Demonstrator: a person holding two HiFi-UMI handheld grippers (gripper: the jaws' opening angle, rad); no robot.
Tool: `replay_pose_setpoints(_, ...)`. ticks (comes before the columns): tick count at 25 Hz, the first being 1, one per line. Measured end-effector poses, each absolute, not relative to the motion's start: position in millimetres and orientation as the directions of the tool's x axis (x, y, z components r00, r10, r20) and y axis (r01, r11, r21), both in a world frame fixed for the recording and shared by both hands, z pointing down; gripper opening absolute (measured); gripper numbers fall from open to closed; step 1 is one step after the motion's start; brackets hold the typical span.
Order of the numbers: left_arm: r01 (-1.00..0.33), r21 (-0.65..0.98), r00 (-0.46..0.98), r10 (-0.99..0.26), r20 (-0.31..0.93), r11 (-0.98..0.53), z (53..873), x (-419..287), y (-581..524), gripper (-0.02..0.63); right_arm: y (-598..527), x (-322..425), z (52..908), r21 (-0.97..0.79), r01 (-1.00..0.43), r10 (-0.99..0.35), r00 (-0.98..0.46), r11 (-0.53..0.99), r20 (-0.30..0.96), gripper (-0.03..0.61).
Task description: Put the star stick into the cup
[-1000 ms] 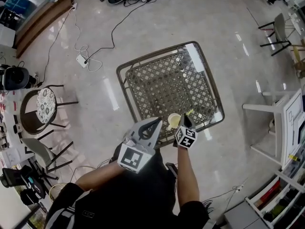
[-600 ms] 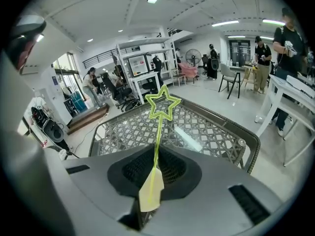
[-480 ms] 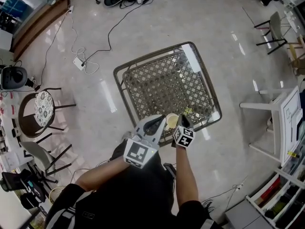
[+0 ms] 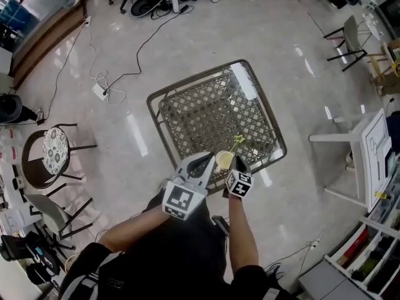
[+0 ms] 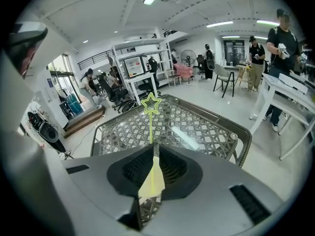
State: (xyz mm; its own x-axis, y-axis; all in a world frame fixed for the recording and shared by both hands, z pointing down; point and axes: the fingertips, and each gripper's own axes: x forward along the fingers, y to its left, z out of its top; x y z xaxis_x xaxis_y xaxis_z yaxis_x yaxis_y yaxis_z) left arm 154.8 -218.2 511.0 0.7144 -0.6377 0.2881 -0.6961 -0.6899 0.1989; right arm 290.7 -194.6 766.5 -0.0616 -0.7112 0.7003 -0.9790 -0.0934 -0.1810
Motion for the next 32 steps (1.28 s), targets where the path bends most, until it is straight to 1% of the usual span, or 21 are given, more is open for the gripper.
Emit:
replay_pose_setpoints(7, -0.661, 0.216, 0.748, -0.607, 0.269, -0.718, 501, 138, -203, 0.014, -169, 276, 740, -0.19, -0.971, -0.73, -0.022, -0.148, 0.683, 0.017)
replay_pose_setpoints(11, -0.635, 0.217, 0.77, -0.587, 0.249, -0.742, 488, 126, -190, 0.015, -152, 258, 710, -0.195, -0.967, -0.756, -0.003, -0.164, 0.655, 0.017)
replay_pose_setpoints(23, -0.547, 0.207, 0.836, -0.514, 0.194, -0.811, 457, 74, -149, 0.015, -105, 194, 582, -0.211, -0.953, -0.883, 0.102, -0.219, 0.457, 0.017)
replay_pose_setpoints(32, -0.487, 0.162, 0.871, -0.464, 0.164, -0.858, 434, 26, -112, 0.015, -46, 141, 499, -0.233, -0.935, -0.929, 0.187, -0.268, 0.318, 0.014)
